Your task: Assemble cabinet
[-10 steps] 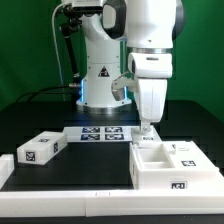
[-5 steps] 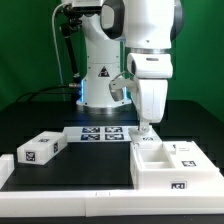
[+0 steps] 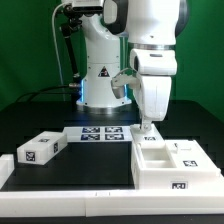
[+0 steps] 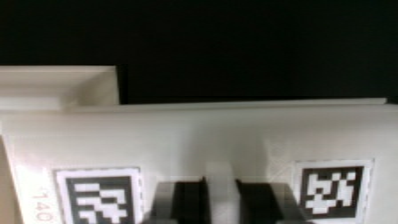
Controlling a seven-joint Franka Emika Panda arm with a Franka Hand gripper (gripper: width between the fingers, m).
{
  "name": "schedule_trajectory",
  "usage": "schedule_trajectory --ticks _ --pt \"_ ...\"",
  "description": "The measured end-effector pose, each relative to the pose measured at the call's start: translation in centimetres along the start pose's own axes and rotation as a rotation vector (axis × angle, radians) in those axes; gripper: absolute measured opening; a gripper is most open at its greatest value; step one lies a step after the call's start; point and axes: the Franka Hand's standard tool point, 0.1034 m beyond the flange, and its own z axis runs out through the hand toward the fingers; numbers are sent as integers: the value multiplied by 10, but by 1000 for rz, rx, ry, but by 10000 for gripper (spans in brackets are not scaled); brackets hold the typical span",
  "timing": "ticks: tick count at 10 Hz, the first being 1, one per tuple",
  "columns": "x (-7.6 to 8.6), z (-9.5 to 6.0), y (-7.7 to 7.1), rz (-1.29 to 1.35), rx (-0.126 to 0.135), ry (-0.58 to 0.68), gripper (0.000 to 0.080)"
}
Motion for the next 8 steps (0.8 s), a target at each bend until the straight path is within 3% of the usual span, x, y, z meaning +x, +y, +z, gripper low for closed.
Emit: schedule_trajectory --ticks 4,8 --pt "-1 7 -2 2 12 3 68" --pt "-2 6 12 -7 0 11 68"
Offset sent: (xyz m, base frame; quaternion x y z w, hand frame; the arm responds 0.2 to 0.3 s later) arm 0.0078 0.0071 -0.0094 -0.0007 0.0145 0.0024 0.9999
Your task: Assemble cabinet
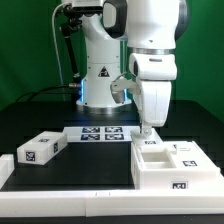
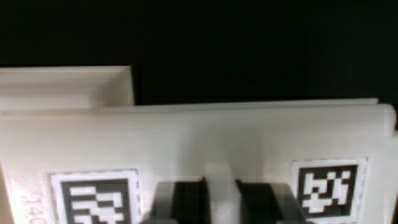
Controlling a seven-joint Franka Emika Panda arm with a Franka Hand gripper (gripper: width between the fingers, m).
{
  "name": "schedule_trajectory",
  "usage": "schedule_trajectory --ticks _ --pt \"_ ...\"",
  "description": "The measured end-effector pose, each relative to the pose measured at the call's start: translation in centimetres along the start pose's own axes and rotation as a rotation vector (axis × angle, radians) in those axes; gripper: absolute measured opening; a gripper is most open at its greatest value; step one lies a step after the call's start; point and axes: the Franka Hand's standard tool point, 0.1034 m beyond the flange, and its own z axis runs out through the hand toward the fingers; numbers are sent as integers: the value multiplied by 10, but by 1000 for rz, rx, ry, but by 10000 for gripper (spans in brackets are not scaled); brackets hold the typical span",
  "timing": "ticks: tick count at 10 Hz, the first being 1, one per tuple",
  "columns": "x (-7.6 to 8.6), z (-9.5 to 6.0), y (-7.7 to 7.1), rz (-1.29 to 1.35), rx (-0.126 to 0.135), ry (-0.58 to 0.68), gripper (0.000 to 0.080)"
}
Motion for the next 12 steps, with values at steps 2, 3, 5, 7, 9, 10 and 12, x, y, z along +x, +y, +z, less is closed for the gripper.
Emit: schedule_trajectory --ticks 2,3,5,7,9,10,12 --pt "0 0 0 1 -1 0 68" --pt "0 0 1 1 -1 0 68" --pt "-1 0 1 2 -1 0 69" --pt "0 0 2 3 -2 1 68" --pt "0 -1 21 11 -20 7 69" --pt "0 -2 30 12 -30 10 69" --pt "0 -3 47 15 -39 12 69"
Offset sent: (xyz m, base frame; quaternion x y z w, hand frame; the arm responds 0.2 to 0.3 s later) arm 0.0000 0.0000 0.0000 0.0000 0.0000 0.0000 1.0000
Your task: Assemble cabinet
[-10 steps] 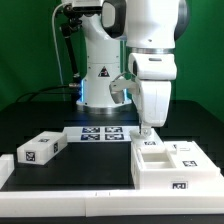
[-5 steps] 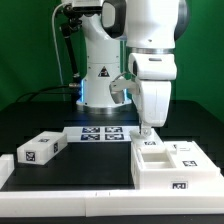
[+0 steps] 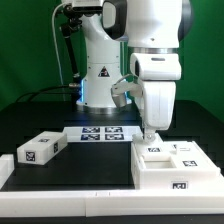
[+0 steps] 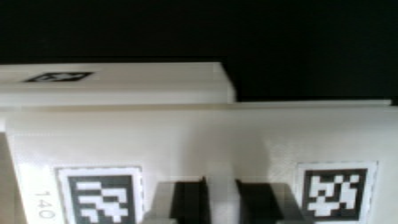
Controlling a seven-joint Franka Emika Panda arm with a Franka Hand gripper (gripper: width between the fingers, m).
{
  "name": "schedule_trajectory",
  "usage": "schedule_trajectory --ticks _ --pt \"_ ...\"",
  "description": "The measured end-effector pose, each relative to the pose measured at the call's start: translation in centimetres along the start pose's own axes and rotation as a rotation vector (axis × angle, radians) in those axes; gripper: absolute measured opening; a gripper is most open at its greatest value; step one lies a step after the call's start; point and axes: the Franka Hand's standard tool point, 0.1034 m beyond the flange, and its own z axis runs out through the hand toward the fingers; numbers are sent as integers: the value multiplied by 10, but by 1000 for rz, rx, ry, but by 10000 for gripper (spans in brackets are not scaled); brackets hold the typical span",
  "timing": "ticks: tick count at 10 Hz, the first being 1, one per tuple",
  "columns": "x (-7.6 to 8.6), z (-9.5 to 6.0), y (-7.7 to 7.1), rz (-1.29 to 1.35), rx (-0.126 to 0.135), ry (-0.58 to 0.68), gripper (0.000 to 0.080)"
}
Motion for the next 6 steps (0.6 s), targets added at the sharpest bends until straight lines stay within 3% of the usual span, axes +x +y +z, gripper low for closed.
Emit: schedule_trajectory --ticks 5,6 --pt "1 2 47 -5 -25 7 69" --pt "1 2 48 -5 -17 3 69"
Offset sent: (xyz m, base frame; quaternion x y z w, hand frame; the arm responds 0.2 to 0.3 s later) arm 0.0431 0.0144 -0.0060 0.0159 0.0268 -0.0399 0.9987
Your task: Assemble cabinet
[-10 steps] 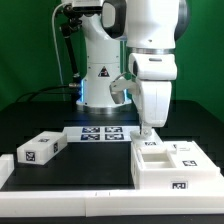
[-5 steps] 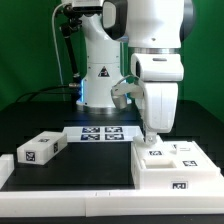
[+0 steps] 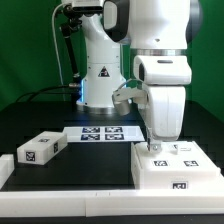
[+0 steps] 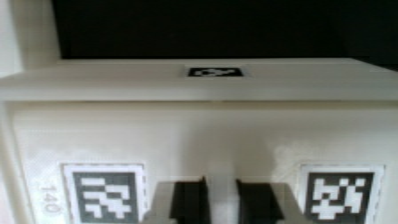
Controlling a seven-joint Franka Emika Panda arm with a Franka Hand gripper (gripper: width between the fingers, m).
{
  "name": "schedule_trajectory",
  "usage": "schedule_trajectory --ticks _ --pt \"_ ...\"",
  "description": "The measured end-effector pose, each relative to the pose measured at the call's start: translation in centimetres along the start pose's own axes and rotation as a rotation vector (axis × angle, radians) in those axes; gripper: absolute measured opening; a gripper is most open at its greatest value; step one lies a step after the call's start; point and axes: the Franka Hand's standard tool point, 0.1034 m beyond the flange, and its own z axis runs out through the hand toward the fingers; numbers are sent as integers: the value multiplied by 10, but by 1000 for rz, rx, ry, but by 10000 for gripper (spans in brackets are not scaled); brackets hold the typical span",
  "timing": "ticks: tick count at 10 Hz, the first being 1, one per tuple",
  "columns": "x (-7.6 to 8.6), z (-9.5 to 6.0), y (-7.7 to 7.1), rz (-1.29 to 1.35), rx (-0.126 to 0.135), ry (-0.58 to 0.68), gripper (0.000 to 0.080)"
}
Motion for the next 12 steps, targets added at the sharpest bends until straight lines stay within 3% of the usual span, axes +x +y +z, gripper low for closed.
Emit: schedule_trajectory --ticks 2,6,8,9,10,11,12 --pt "0 0 1 -2 27 -10 69" --pt "-1 -1 1 -8 23 -13 69" --pt "-4 -4 2 -33 11 -20 402" --pt "-7 -6 1 -30 -3 -18 402" --pt "-12 -8 -1 -21 -13 -19 587" --pt "-18 -11 -3 23 -27 -18 587" --pt "-24 -13 -7 70 -55 -12 739"
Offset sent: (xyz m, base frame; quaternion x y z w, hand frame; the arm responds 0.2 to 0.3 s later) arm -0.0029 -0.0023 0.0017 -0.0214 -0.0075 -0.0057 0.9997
